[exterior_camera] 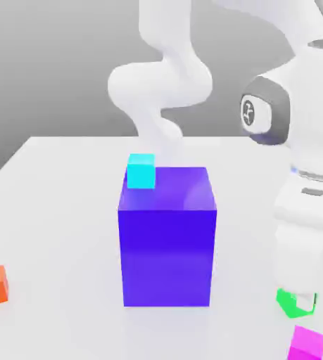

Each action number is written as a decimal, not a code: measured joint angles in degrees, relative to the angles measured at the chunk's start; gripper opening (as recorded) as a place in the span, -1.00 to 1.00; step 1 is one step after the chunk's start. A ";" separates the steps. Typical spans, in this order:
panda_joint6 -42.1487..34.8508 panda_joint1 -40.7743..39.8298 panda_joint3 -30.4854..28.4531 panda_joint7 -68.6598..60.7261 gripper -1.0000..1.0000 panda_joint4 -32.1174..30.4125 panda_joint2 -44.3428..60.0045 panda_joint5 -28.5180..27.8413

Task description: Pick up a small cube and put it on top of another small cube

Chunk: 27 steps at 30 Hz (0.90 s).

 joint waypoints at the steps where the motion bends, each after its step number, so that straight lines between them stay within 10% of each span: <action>1: 0.56 0.39 0.29 -0.62 0.00 0.11 2.09 -0.73; 6: 6.37 2.37 -0.47 -1.23 0.00 1.70 12.49 -3.30; 7: 7.91 2.65 -0.80 -1.05 -1.00 2.14 14.52 -3.59; 18: 2.93 2.04 0.10 -1.93 -1.00 0.66 8.17 -2.48; 27: 1.53 4.56 5.61 -9.77 -1.00 -15.63 -9.56 -0.41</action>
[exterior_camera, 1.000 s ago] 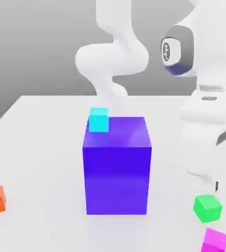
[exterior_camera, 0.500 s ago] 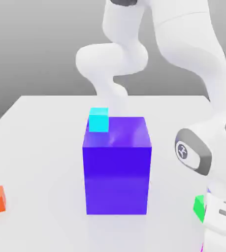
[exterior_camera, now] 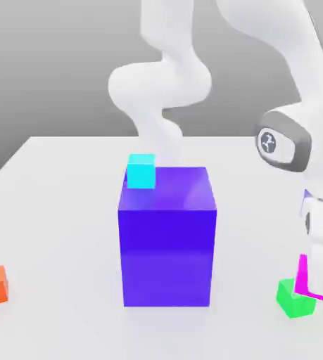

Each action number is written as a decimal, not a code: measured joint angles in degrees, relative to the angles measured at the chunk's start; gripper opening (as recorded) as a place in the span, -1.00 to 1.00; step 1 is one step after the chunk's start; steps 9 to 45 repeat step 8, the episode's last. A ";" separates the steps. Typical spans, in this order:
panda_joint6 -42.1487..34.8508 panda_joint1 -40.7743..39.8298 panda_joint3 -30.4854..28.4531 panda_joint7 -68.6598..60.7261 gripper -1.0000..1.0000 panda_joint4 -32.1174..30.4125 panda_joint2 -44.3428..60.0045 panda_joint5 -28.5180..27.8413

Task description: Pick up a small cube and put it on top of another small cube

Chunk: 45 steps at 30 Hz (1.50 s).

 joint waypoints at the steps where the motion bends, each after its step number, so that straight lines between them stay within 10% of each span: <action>1: 1.13 0.20 0.17 -0.17 -1.00 -0.73 0.42 -0.21; 5: 8.10 1.44 -1.40 1.94 -1.00 -1.03 7.23 -3.53; 6: 9.05 1.67 -1.72 2.30 1.00 -1.00 8.22 -4.03; 45: 9.04 1.67 -1.72 2.30 1.00 -1.00 8.22 -4.03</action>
